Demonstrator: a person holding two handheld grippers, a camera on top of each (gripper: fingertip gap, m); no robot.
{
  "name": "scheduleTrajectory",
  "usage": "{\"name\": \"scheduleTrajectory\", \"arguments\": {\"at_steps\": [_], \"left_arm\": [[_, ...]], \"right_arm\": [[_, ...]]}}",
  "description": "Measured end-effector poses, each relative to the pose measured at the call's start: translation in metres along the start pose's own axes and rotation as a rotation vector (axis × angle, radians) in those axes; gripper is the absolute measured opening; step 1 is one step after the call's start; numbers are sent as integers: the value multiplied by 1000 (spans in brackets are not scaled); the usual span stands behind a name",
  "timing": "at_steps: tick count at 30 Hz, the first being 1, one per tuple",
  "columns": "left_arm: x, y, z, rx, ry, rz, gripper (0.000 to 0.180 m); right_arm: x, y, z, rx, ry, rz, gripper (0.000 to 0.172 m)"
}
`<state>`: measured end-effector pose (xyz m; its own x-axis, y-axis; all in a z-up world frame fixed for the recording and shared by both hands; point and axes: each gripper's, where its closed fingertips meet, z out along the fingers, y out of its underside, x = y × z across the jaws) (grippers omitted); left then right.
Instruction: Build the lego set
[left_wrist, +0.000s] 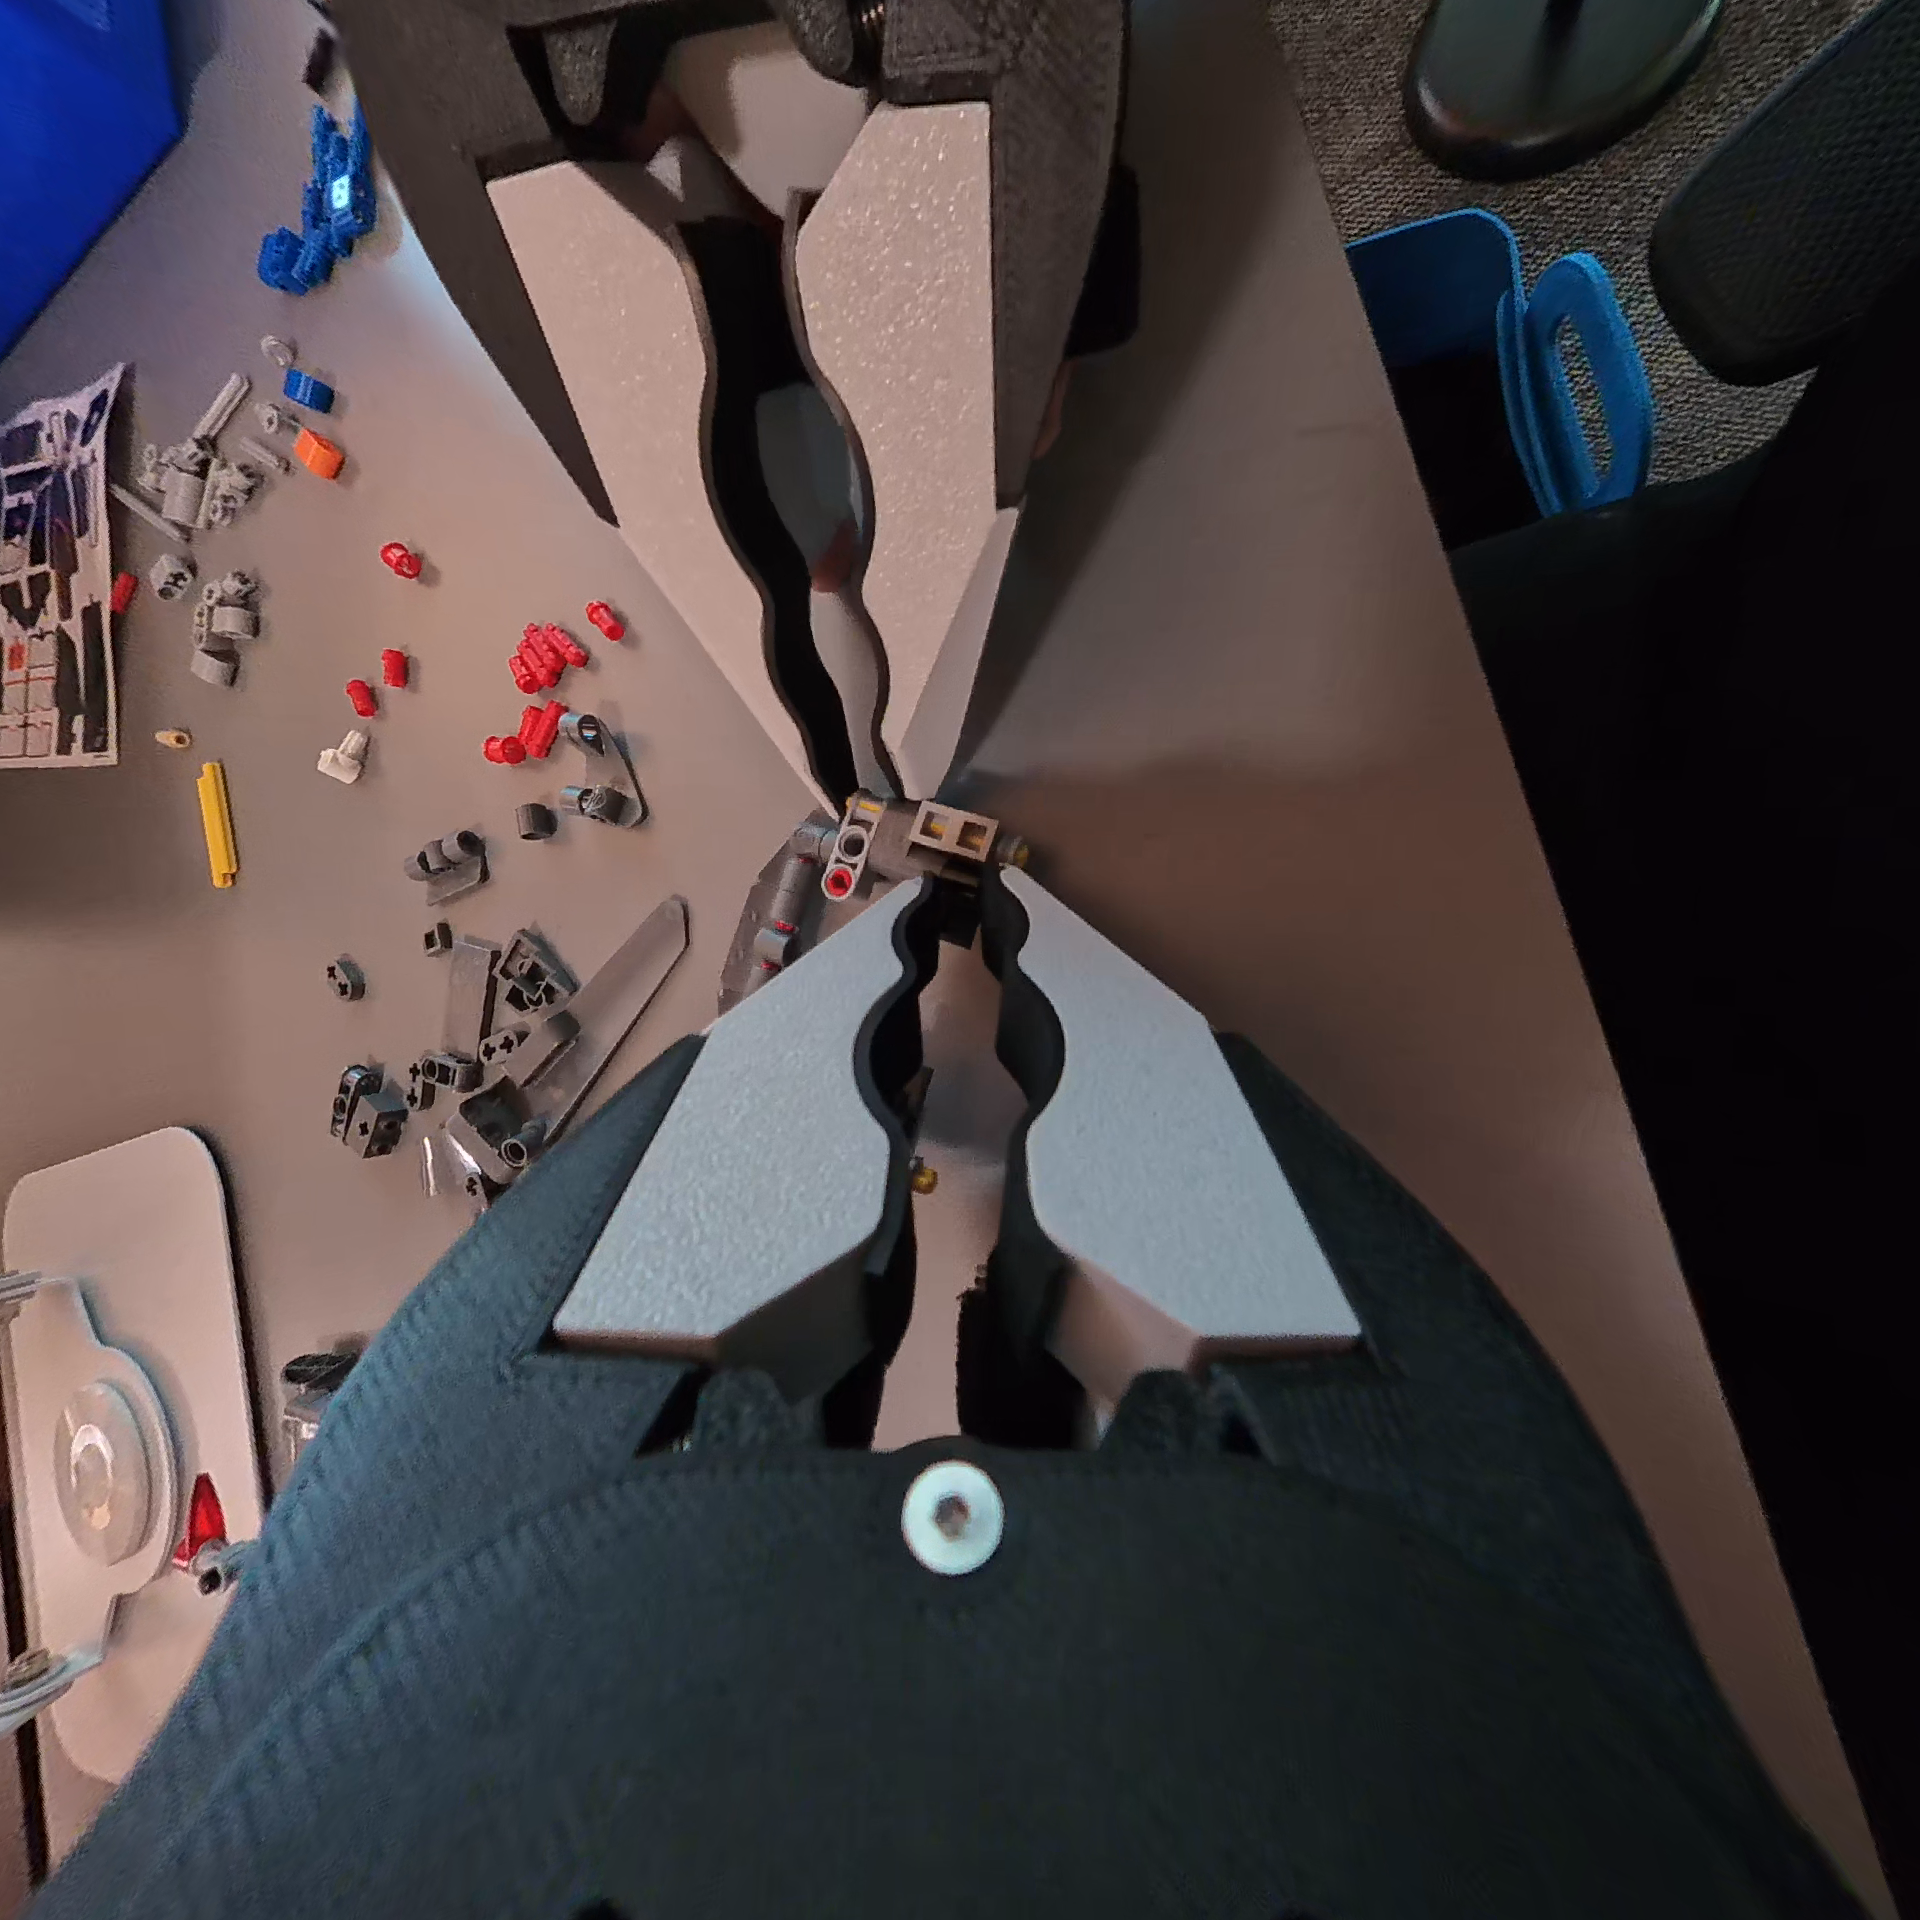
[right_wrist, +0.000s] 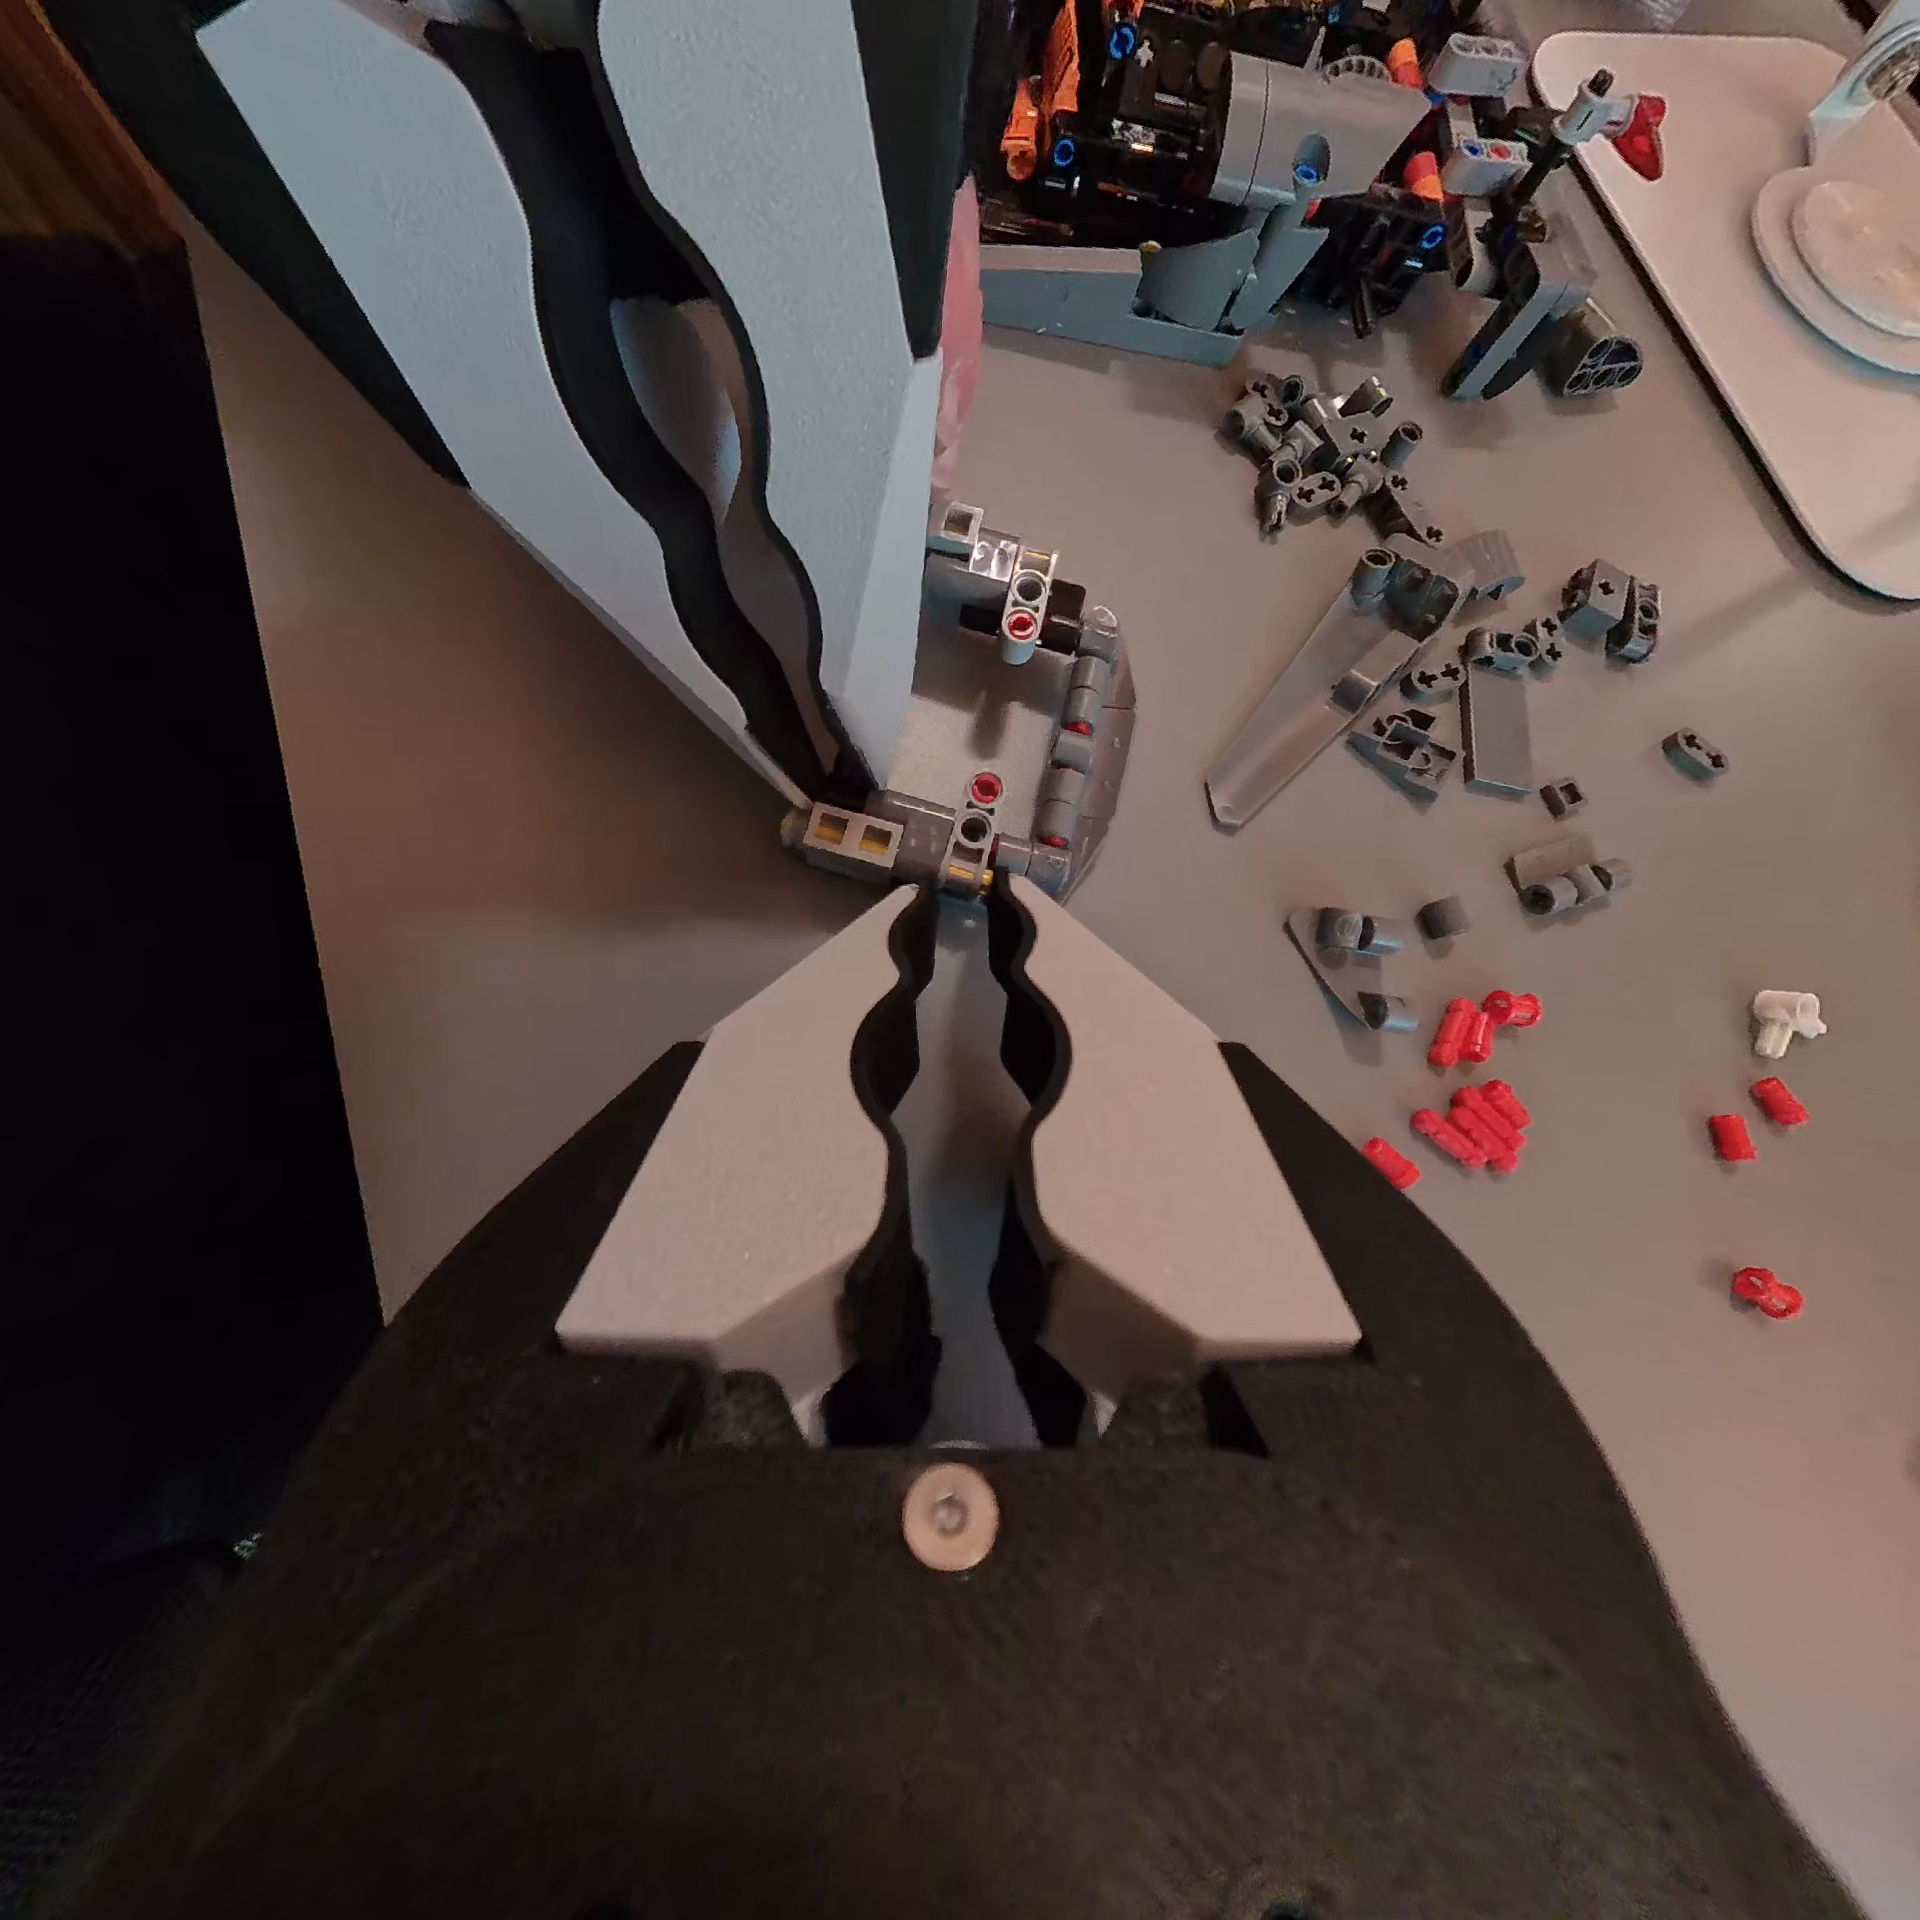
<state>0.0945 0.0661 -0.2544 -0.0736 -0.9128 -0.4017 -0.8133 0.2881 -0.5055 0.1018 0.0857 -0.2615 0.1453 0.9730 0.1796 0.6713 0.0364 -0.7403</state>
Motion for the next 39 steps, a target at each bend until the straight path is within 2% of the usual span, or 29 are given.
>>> {"name": "scheduleTrajectory", "arguments": {"at_steps": [13,23,39], "left_arm": [[0,-1,1,-2,-48,-6,5],[4,-10,3,51,-76,-7,4],[5,-11,3,87,-84,-27,4]], "right_arm": [[2,-1,2,7,13,-50,1],[2,-1,3,6,13,-93,0],[3,1,-1,29,-80,-117,0]]}}
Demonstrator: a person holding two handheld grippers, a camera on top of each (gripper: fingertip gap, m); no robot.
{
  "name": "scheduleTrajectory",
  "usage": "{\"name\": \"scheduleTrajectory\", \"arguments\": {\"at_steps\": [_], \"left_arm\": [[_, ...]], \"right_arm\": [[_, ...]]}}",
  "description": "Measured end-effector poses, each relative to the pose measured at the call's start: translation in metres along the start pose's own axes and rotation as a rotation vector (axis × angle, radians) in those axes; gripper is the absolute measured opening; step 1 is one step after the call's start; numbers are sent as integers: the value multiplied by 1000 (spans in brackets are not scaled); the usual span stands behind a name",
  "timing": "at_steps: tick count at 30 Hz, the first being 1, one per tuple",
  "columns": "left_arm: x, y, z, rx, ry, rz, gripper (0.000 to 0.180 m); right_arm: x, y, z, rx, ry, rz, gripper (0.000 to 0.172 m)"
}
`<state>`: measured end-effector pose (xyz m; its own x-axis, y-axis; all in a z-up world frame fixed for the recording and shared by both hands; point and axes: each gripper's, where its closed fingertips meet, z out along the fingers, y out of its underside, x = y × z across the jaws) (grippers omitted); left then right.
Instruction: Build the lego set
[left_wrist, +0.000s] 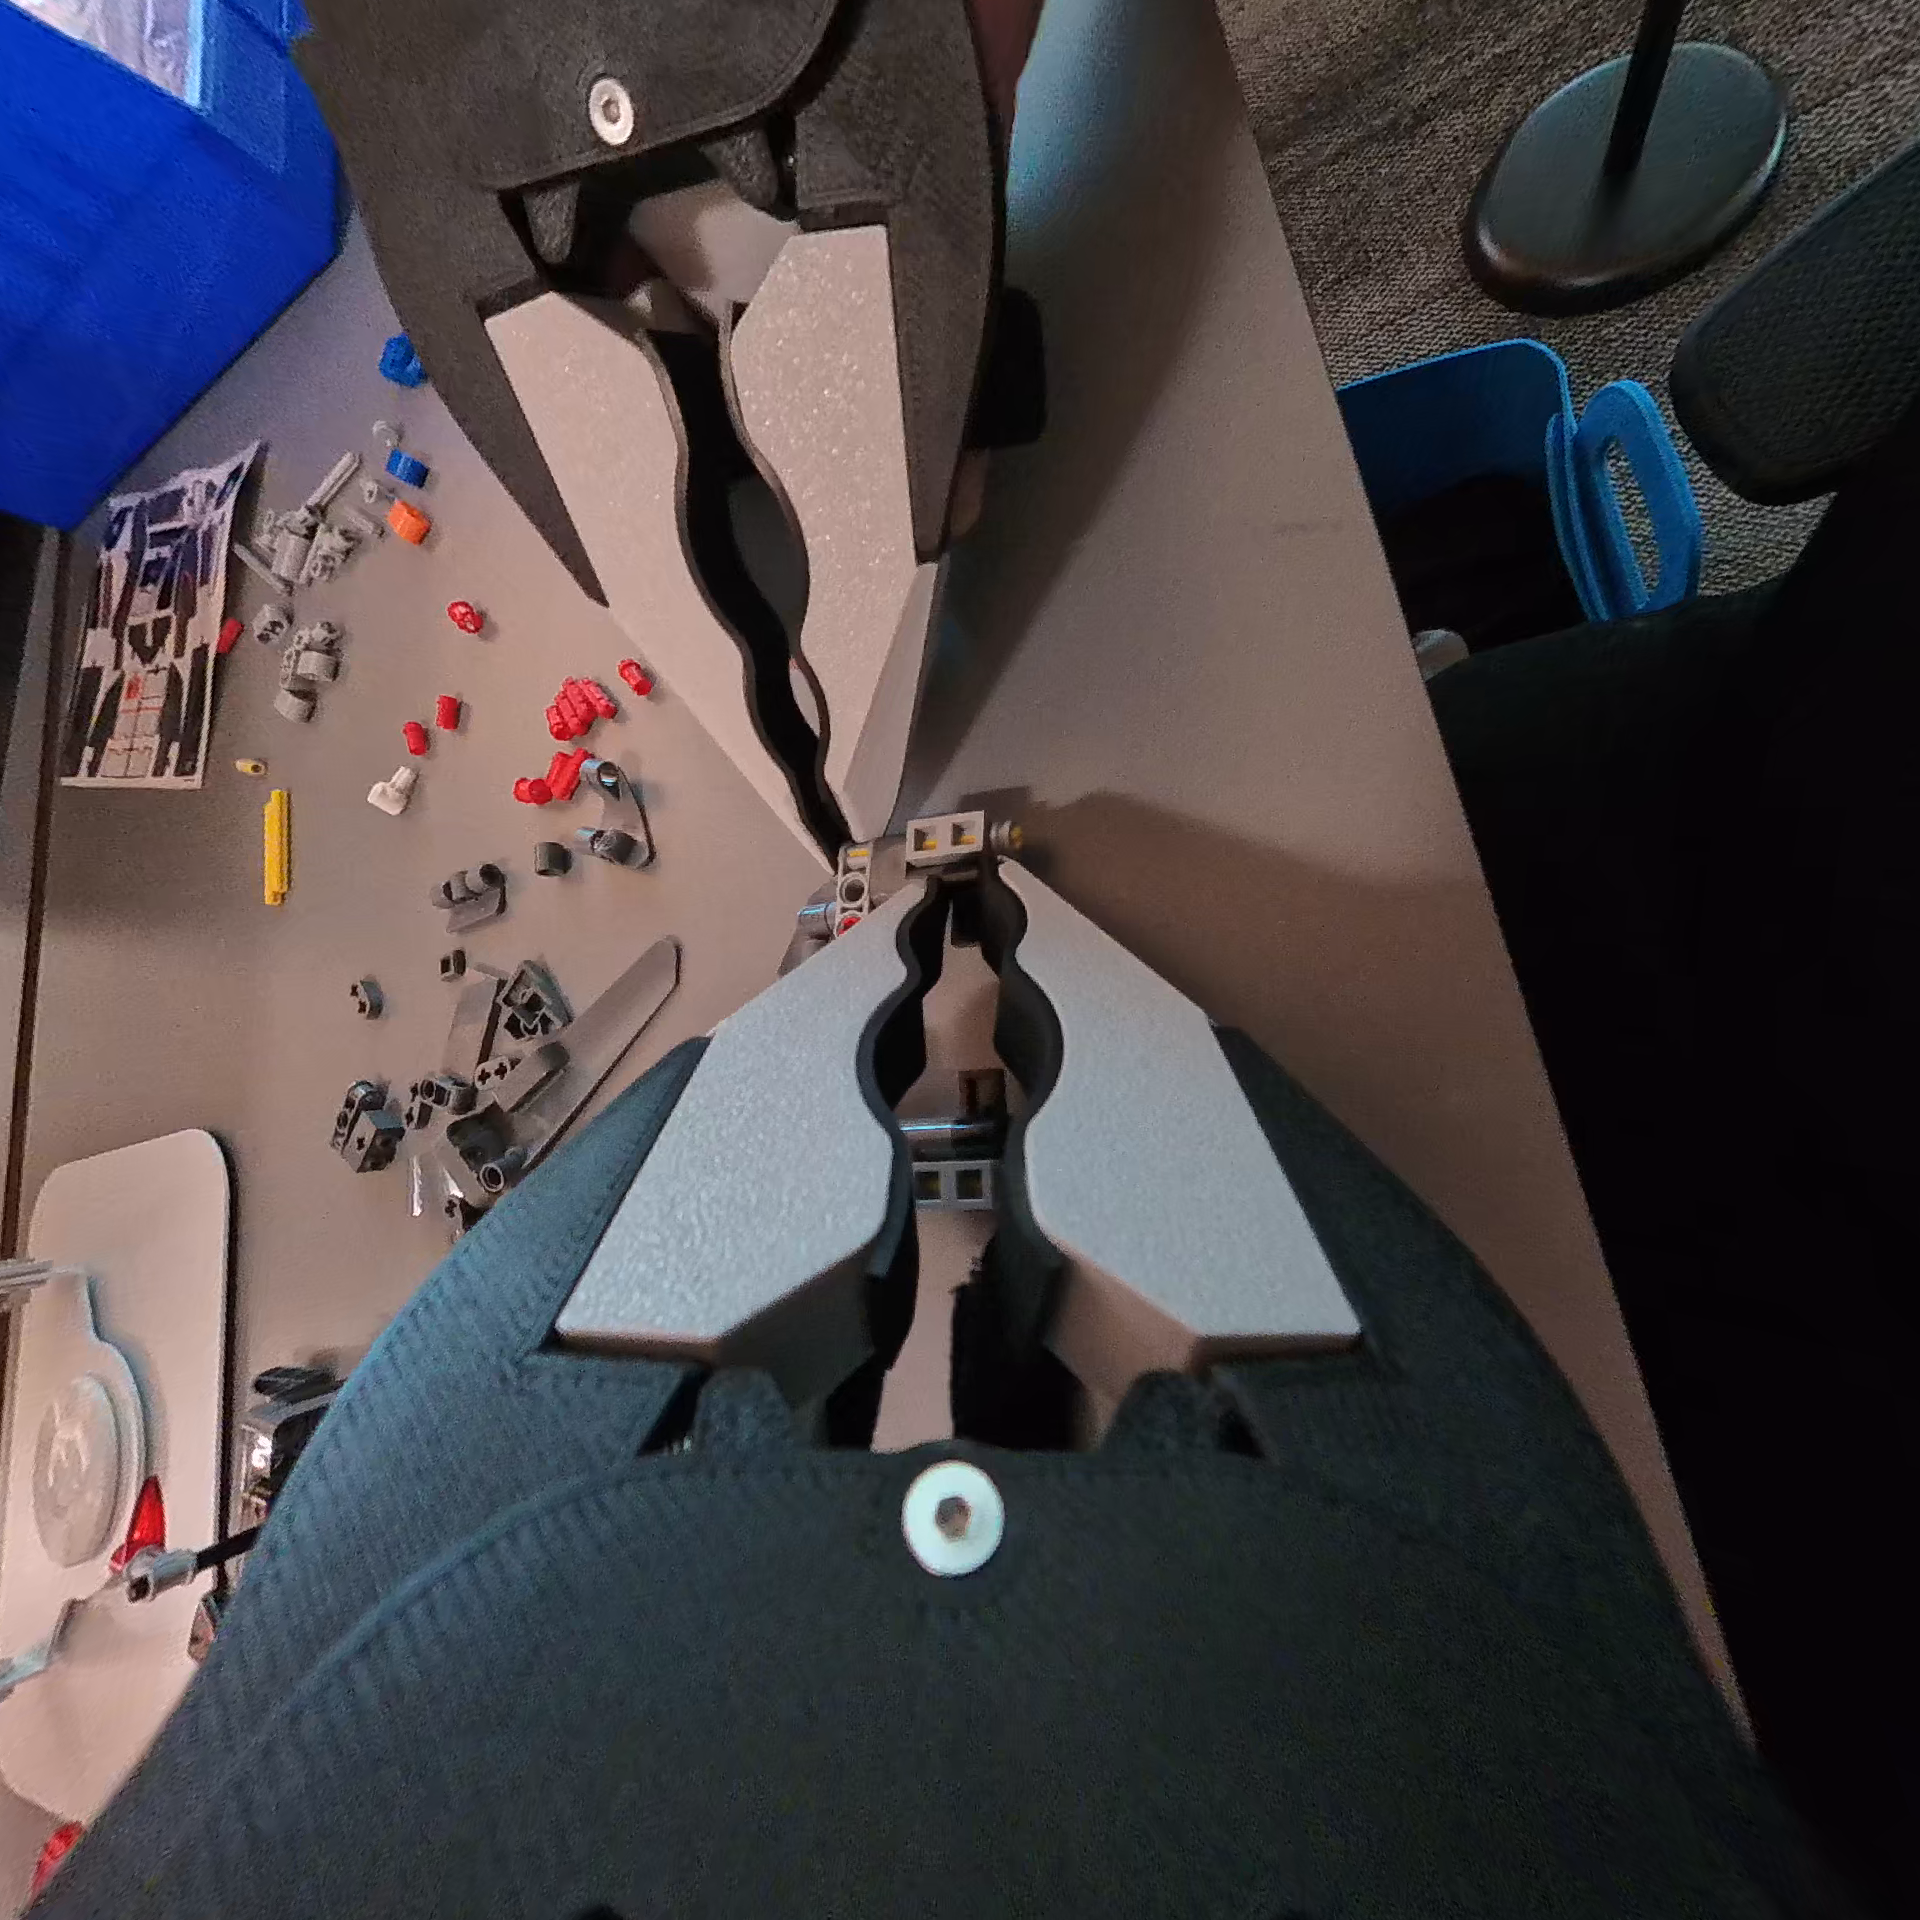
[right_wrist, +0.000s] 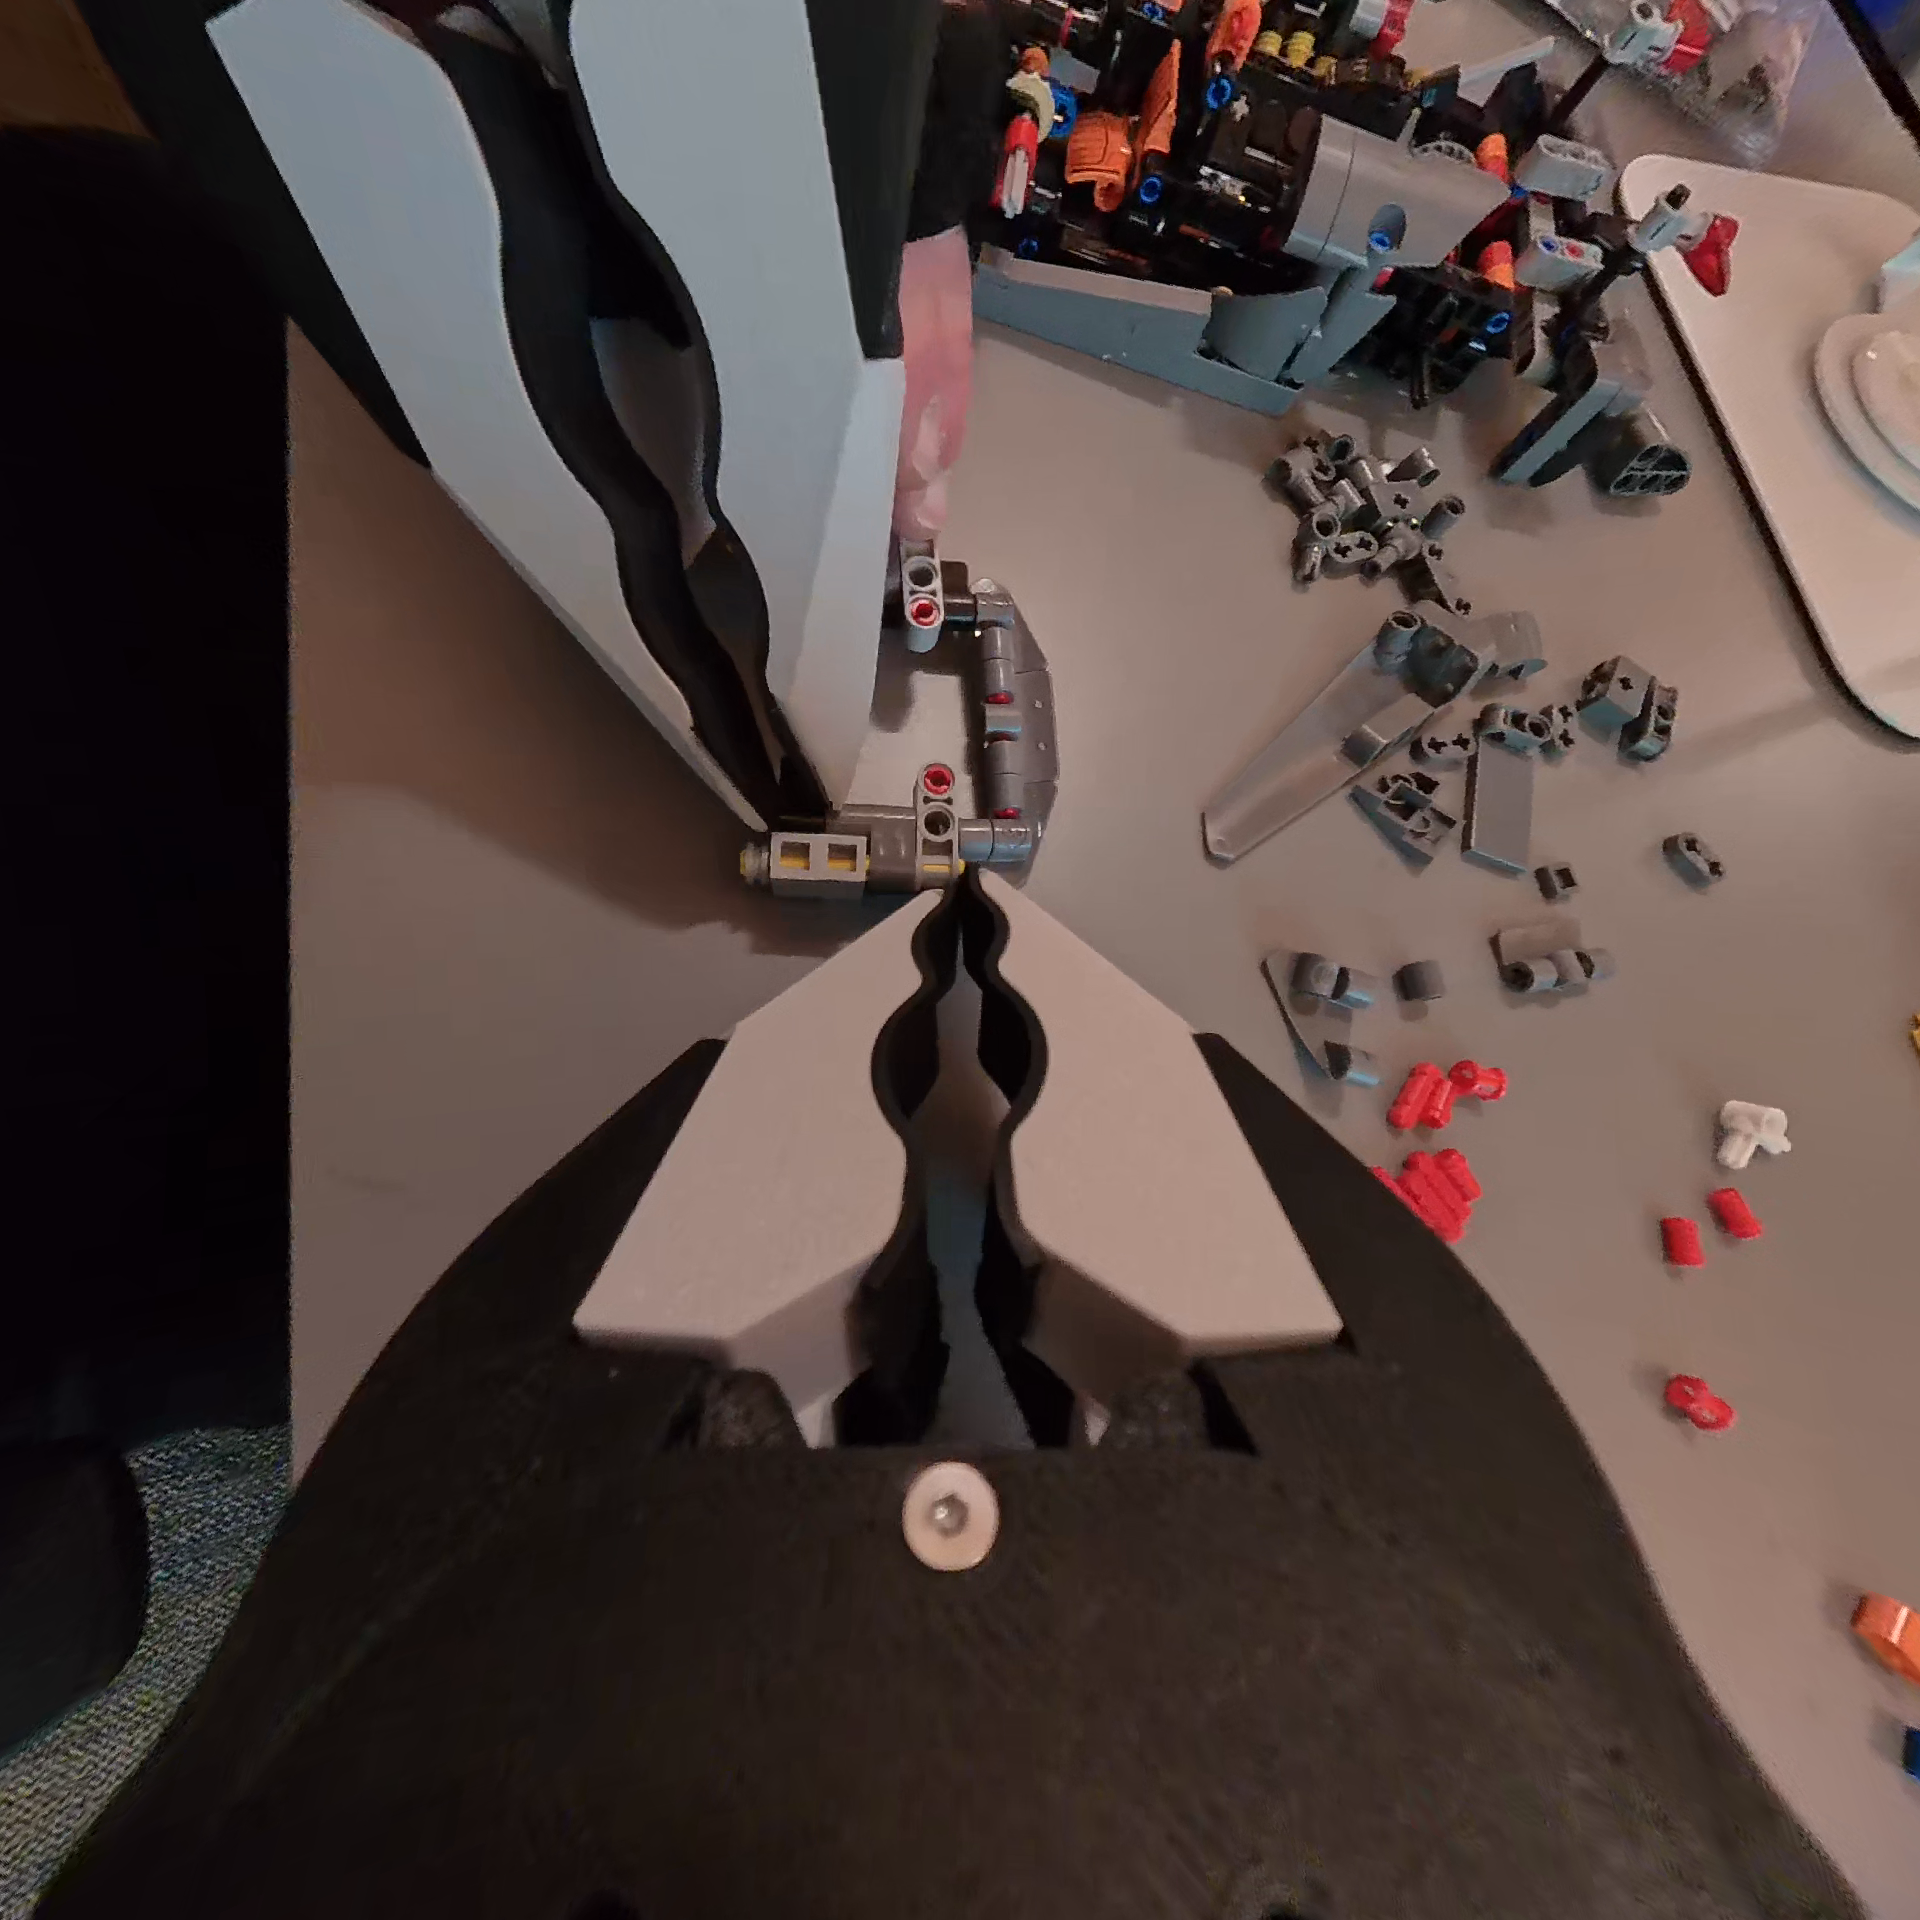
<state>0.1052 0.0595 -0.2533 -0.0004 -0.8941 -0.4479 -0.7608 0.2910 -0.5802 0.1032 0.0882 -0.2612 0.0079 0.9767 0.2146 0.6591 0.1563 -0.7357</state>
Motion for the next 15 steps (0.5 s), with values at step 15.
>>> {"name": "scheduleTrajectory", "arguments": {"at_steps": [15], "left_arm": [[-15,-2,-13,-15,-101,-3,23]], "right_arm": [[2,-6,-9,48,-135,1,28]]}}
